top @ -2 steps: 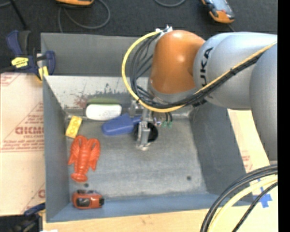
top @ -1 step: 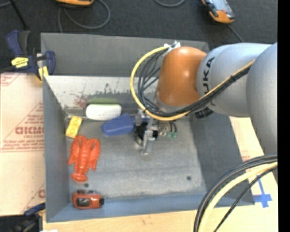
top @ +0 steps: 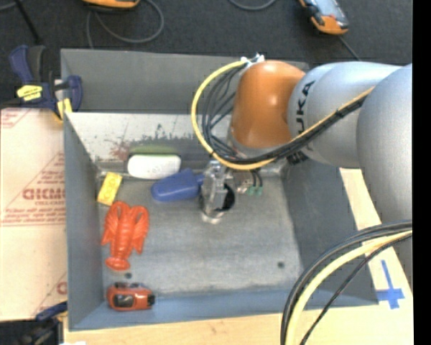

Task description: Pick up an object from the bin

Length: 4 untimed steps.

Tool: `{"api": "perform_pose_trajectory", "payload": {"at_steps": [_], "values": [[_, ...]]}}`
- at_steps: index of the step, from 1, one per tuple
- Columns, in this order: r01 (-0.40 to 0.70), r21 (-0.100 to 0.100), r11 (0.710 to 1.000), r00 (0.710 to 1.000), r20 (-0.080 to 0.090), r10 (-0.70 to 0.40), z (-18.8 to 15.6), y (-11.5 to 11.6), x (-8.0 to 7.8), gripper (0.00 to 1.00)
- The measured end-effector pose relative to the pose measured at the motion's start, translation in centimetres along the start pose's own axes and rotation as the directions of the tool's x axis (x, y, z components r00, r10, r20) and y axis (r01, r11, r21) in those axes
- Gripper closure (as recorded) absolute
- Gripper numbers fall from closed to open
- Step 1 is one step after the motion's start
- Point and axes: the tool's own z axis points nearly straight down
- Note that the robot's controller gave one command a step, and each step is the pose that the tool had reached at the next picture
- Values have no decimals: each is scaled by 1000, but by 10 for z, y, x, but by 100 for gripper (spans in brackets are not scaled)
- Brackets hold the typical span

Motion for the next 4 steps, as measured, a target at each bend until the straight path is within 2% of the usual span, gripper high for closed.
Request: {"api": "perform_pose_trajectory", "payload": {"at_steps": [1,2,3,4], "values": [[-1,-1,1000,1000,0,1,0,0,0,0],[-3,-1,1000,1000,0,3,0,0,0,100],[-3,-1,1000,1000,0,3,0,0,0,100],[41,0,999,999,-8,-41,-46,-11,15,100]]}}
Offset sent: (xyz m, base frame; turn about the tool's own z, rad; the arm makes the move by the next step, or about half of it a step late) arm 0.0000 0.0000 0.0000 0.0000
